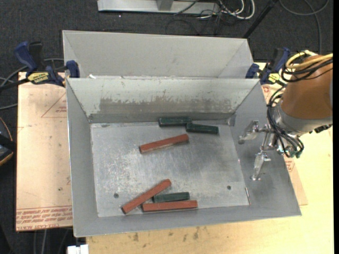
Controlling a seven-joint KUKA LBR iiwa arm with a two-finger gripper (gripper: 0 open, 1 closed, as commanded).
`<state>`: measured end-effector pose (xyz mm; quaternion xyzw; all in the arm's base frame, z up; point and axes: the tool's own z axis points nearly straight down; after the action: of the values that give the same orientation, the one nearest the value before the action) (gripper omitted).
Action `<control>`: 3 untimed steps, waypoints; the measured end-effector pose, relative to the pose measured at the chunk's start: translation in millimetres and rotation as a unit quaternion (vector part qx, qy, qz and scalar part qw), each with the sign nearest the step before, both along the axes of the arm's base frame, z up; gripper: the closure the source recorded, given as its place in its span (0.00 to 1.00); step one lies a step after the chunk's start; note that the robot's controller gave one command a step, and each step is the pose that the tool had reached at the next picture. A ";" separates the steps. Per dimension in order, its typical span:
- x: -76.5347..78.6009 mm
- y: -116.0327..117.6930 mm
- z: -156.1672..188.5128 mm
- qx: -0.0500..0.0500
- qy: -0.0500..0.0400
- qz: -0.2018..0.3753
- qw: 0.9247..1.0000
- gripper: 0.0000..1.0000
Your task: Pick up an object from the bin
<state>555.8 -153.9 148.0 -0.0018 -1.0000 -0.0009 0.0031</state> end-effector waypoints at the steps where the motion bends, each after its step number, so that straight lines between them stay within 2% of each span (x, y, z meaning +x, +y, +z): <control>1: 2.0 0.5 4.3 -0.001 -0.004 0.002 1.000 0.00; 2: 11.7 23.6 0.0 -0.002 -0.004 0.034 0.999 0.00; 3: 53.0 45.0 -49.5 -0.001 -0.010 0.063 0.998 0.00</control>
Offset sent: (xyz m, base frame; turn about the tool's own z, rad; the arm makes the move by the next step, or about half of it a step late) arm 0.0441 0.1122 -0.0167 -0.3083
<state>608.7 -108.9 98.5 0.0610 -0.9981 0.0006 -0.0068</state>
